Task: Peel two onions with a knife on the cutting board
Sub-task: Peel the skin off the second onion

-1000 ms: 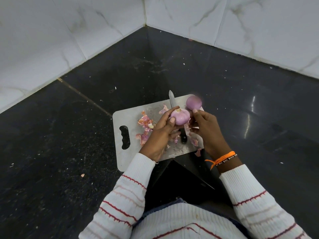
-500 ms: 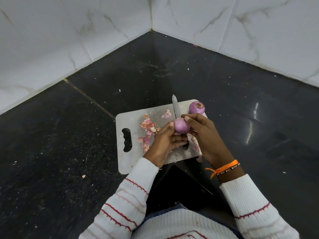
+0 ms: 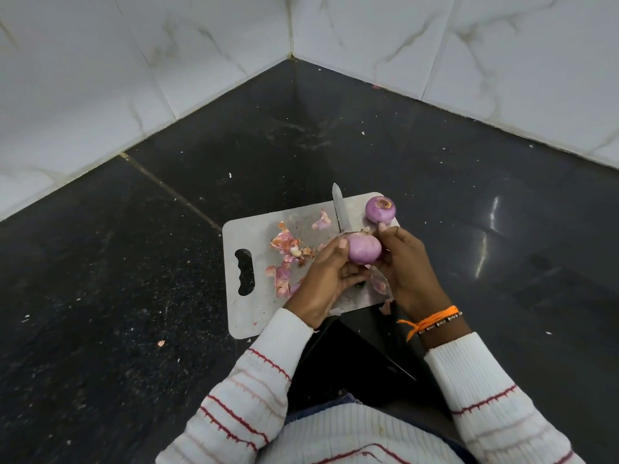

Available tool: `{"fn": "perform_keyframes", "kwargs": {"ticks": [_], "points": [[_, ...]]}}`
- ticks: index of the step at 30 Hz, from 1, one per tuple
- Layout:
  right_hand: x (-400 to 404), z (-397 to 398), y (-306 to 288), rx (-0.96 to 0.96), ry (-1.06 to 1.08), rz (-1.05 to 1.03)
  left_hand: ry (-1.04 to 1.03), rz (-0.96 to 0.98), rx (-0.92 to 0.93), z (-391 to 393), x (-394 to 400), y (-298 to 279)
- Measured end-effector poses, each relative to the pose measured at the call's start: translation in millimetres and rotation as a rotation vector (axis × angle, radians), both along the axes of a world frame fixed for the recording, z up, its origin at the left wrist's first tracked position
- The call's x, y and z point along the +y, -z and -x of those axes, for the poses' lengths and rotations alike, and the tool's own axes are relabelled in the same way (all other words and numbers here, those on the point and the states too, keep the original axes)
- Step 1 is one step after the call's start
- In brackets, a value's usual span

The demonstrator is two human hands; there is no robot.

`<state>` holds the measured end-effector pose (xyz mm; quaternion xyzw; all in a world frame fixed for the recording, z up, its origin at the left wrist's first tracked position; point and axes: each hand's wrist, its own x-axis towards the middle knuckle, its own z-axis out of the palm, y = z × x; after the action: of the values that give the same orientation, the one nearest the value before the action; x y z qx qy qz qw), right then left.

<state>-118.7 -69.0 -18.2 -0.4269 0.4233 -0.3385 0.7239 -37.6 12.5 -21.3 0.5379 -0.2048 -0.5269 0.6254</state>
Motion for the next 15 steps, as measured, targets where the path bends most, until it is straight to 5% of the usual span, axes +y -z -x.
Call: {"fn": "perform_keyframes", "kwargs": {"ticks": [7,11,15], "points": [[-8.8,10.6,-1.8,0.121,-0.156,0.219,-0.077,0.006,0.091,-10.1,3.0,-1.4],[-11.4,15.5,-6.8,-0.019,-0.460,0.252,-0.128,-0.057,0.115,-15.7,2.2,-0.4],[-4.1,12.8,-13.1,-0.038,-0.531,0.273,-0.151,-0.121,0.056,-14.8,4.2,-4.0]]}}
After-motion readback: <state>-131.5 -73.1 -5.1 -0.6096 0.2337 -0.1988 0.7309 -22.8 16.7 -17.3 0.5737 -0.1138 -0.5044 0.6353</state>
